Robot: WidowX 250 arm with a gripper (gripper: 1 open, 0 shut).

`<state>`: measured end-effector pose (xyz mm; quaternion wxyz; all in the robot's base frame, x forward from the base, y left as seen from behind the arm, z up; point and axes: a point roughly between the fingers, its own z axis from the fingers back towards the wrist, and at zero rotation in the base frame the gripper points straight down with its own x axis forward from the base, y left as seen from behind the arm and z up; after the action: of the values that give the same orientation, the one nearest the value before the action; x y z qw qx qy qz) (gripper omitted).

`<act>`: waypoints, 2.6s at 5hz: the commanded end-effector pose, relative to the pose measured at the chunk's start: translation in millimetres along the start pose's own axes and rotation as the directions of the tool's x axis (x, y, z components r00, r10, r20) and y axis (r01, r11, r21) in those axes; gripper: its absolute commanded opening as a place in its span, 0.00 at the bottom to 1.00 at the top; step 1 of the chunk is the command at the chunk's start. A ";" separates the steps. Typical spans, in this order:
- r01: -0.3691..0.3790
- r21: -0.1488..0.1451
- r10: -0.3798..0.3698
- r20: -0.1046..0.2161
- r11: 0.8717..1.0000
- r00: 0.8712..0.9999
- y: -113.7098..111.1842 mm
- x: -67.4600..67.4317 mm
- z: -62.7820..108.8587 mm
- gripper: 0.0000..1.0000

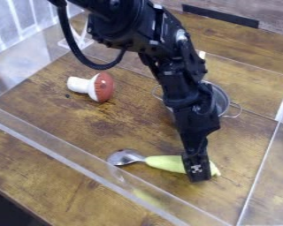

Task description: Move the green spoon to the left

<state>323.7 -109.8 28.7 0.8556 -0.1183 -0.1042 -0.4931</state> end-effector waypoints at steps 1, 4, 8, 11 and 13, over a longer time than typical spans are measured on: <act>-0.031 0.018 0.030 0.044 0.999 0.999 11.6 7.8 11.6 1.00; 0.034 -0.069 -0.029 0.065 0.997 0.997 13.6 15.1 5.4 1.00; 0.029 -0.131 -0.020 0.069 0.991 0.997 17.7 3.1 9.6 0.00; -0.047 -0.155 0.059 0.072 0.987 0.996 24.2 -3.5 13.9 0.00; -0.050 -0.192 0.065 0.070 0.980 0.995 15.7 -3.1 11.8 0.00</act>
<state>331.6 -103.8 29.1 0.8422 -0.2268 -0.0734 -0.4835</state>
